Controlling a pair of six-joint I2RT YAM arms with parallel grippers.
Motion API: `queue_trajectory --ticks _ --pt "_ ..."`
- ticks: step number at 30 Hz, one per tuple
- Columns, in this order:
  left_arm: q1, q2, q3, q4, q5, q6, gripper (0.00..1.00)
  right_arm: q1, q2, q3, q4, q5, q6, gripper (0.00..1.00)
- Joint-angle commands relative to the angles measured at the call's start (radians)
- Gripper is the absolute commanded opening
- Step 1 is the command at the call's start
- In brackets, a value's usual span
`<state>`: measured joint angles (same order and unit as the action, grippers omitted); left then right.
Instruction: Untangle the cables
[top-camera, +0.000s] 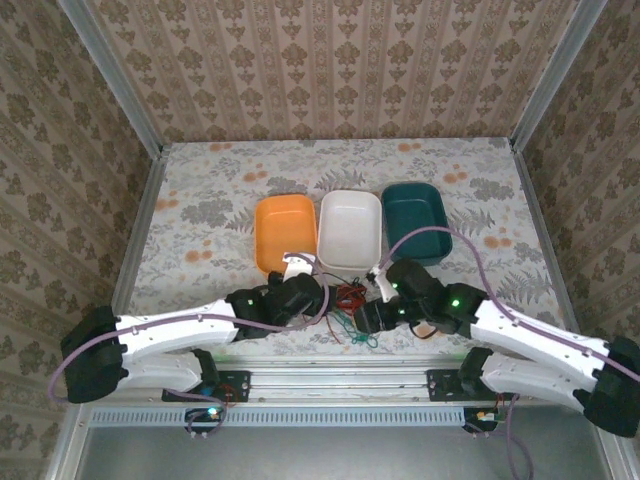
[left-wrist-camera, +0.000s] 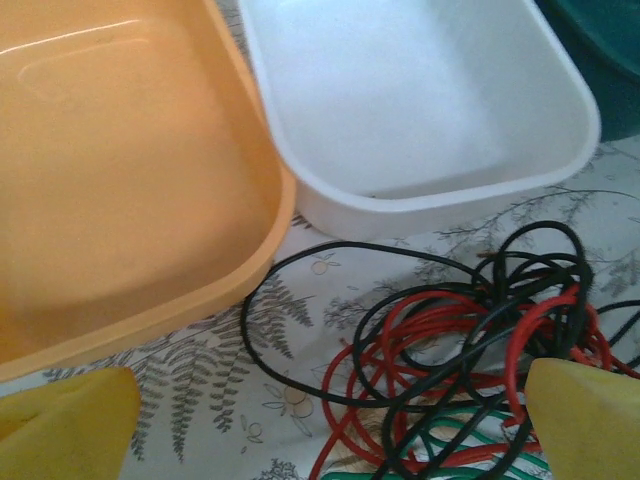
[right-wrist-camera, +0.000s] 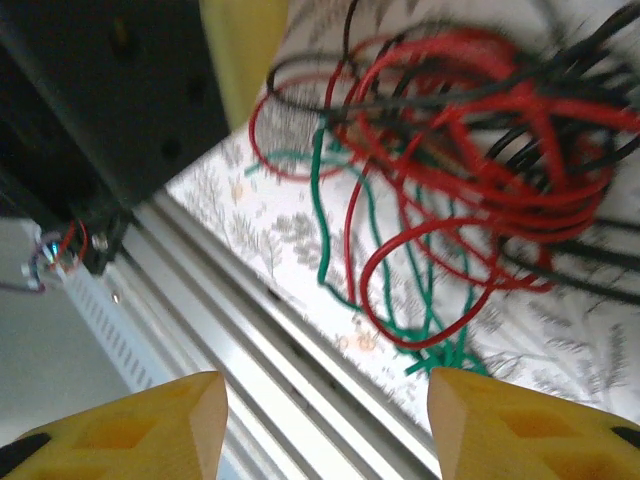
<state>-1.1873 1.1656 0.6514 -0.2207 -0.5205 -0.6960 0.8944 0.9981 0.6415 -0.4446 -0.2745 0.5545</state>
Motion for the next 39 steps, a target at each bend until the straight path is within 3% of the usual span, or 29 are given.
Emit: queue_trajectory --ticks 1,5,13,29,36,38,39 --pt "0.03 -0.058 -0.033 -0.057 -0.068 -0.156 1.0 0.056 0.086 0.06 0.012 -0.055 -0.027 0.55" --pt "0.06 -0.161 -0.127 0.011 -0.071 -0.231 1.0 0.078 0.184 0.11 0.009 -0.05 -0.055 0.54" --pt "0.074 -0.283 -0.202 -0.01 -0.048 -0.264 0.99 0.077 0.244 0.193 -0.03 0.028 -0.102 0.54" --pt "0.066 -0.132 -0.141 0.015 0.027 -0.254 0.98 0.047 0.385 0.281 -0.105 0.12 -0.209 0.53" --pt "0.061 -0.104 -0.141 0.03 0.028 -0.26 0.98 0.046 0.45 0.245 -0.033 0.049 -0.186 0.38" --pt "0.059 -0.105 -0.143 0.036 0.028 -0.258 0.98 0.045 0.455 0.244 -0.024 0.035 -0.181 0.28" --pt "0.058 -0.106 -0.145 0.039 0.028 -0.255 0.98 0.044 0.452 0.249 -0.026 0.036 -0.186 0.17"
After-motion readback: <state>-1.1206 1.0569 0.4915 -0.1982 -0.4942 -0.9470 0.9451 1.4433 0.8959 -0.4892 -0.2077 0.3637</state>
